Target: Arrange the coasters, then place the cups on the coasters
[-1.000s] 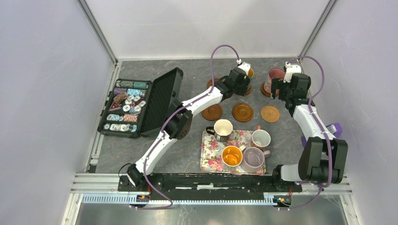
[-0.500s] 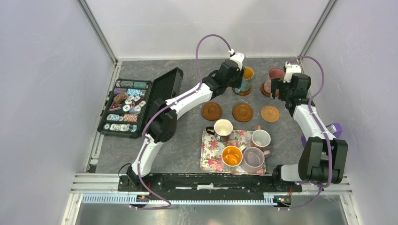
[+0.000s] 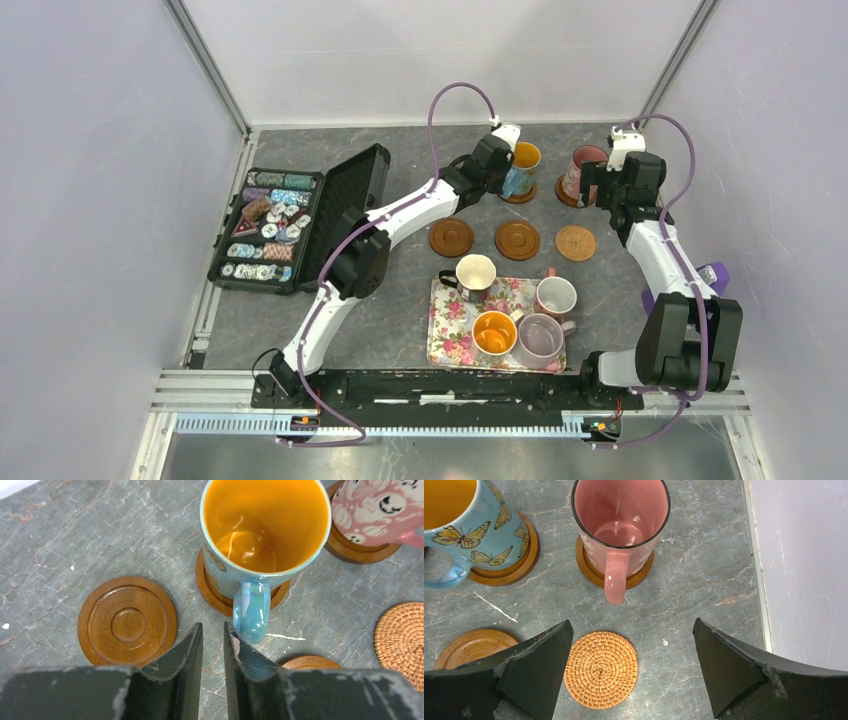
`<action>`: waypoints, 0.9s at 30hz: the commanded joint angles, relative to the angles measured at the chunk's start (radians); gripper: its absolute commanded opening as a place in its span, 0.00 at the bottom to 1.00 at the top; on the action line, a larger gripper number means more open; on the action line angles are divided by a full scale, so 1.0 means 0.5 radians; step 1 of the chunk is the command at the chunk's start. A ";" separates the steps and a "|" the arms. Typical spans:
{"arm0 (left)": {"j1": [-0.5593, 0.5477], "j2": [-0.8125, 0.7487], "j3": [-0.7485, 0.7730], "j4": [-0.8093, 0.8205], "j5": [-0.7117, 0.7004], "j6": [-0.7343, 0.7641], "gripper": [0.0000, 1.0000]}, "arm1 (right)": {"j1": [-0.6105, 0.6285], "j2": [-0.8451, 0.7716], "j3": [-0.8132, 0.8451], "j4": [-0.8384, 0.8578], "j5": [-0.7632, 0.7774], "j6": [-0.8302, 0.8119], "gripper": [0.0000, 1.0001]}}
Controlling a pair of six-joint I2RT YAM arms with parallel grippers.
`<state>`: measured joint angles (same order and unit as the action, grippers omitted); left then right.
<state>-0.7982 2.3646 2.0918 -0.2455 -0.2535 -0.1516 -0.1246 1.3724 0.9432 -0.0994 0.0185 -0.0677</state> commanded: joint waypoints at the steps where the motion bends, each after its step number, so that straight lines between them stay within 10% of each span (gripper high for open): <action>1: -0.002 0.024 0.112 0.006 0.006 0.095 0.30 | -0.021 0.001 0.089 0.055 0.001 0.000 0.98; 27: -0.026 0.134 0.260 -0.058 0.230 0.075 0.59 | -0.045 0.003 0.077 0.055 -0.030 -0.004 0.98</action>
<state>-0.8017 2.4027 2.1559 -0.2775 -0.1707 -0.1501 -0.1425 1.3739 0.9497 -0.0990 0.0181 -0.0677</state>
